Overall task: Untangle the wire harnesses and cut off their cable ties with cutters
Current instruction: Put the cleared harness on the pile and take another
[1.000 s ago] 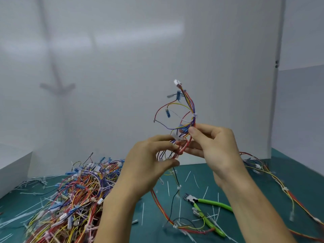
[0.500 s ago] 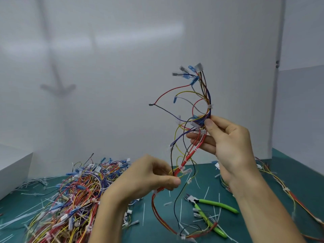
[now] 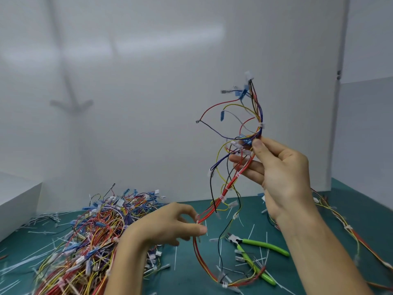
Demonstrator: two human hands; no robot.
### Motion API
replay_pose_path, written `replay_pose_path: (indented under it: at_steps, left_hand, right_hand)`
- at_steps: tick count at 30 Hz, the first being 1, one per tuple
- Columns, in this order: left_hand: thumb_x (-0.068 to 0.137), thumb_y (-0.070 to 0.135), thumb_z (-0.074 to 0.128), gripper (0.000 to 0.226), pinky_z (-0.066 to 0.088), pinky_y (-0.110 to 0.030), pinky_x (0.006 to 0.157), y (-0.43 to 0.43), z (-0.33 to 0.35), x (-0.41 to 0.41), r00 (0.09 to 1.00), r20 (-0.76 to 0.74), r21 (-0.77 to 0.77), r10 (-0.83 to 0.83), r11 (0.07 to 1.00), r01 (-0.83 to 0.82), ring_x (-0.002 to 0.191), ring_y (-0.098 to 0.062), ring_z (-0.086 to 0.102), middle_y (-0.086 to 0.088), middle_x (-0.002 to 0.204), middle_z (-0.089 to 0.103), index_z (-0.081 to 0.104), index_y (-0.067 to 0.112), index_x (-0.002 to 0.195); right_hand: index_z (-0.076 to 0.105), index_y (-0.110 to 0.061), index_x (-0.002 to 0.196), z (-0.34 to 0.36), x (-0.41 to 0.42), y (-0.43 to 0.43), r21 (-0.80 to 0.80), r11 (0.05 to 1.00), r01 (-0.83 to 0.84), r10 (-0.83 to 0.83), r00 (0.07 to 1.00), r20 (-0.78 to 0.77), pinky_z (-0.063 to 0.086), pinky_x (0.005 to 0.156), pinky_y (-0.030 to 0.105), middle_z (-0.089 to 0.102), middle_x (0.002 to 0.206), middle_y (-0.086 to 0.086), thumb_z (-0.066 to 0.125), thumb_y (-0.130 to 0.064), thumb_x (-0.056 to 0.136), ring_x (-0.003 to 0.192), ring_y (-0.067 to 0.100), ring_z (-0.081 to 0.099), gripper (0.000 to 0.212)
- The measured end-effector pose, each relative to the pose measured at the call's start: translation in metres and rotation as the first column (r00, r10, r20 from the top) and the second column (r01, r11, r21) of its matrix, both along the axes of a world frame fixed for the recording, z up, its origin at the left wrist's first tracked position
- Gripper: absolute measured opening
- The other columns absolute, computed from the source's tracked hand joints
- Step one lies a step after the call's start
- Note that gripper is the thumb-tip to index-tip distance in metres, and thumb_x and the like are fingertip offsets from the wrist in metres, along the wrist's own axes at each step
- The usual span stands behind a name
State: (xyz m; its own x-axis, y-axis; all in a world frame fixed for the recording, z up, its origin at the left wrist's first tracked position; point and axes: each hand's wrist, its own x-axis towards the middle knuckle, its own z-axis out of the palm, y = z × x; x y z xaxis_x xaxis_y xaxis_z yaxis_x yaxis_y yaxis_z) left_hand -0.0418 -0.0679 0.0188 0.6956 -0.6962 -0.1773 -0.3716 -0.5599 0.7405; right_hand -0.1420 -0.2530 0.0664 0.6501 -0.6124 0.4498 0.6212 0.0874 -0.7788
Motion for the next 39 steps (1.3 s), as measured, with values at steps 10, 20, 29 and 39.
replay_pose_path:
  at_steps: [10, 20, 29, 39]
  left_hand:
    - [0.096, 0.017, 0.06, 0.016, 0.062, -0.03, 0.069, 0.01, 0.001, 0.008, 0.97, -0.077, -0.451, 0.232, 0.859, -0.241, 0.08, -0.03, 0.075, -0.012, 0.091, 0.077, 0.071, 0.006, 0.094]
    - [0.09, 0.017, 0.063, 0.015, 0.06, -0.023, 0.06, 0.014, 0.013, 0.005, 0.952, -0.175, -0.697, 0.253, 0.651, -0.301, 0.072, -0.025, 0.075, -0.012, 0.09, 0.077, 0.077, 0.01, 0.093]
    - [0.1, 0.008, 0.047, 0.035, 0.049, -0.03, 0.101, -0.003, 0.016, -0.005, 0.844, 0.472, -0.095, 0.255, 0.966, -0.239, 0.117, -0.012, 0.061, 0.0, 0.13, 0.065, 0.063, 0.015, 0.13]
    - [0.081, 0.031, 0.078, 0.029, 0.057, -0.022, 0.074, -0.045, 0.035, -0.054, 0.794, 0.478, -0.619, 0.375, 0.785, 0.002, 0.073, 0.006, 0.07, 0.018, 0.098, 0.073, 0.071, 0.029, 0.109]
  right_hand:
    - [0.071, -0.014, 0.094, -0.001, 0.0, -0.006, 0.117, 0.993, -0.014, 0.014, 1.0, -0.001, 0.058, 0.057, 0.025, 0.078, 0.089, 0.0, 0.049, -0.007, 0.102, 0.072, 0.026, 0.076, 0.024]
    - [0.07, -0.01, 0.098, -0.001, 0.0, -0.006, 0.211, 0.974, -0.084, 0.084, 0.996, 0.007, 0.058, 0.056, 0.026, 0.078, 0.081, 0.006, 0.049, -0.007, 0.102, 0.073, 0.024, 0.076, 0.021]
    - [0.072, -0.018, 0.091, -0.003, 0.0, -0.002, -0.001, 0.997, 0.083, -0.083, 0.997, 0.001, 0.058, 0.054, 0.025, 0.077, 0.079, 0.001, 0.054, -0.007, 0.1, 0.066, 0.025, 0.075, 0.023]
    - [0.077, -0.035, 0.097, -0.016, 0.009, 0.02, -0.475, 0.826, 0.303, -0.372, 0.927, -0.054, 0.06, 0.071, 0.038, 0.074, 0.083, -0.005, 0.066, -0.028, 0.092, 0.072, 0.011, 0.071, 0.014]
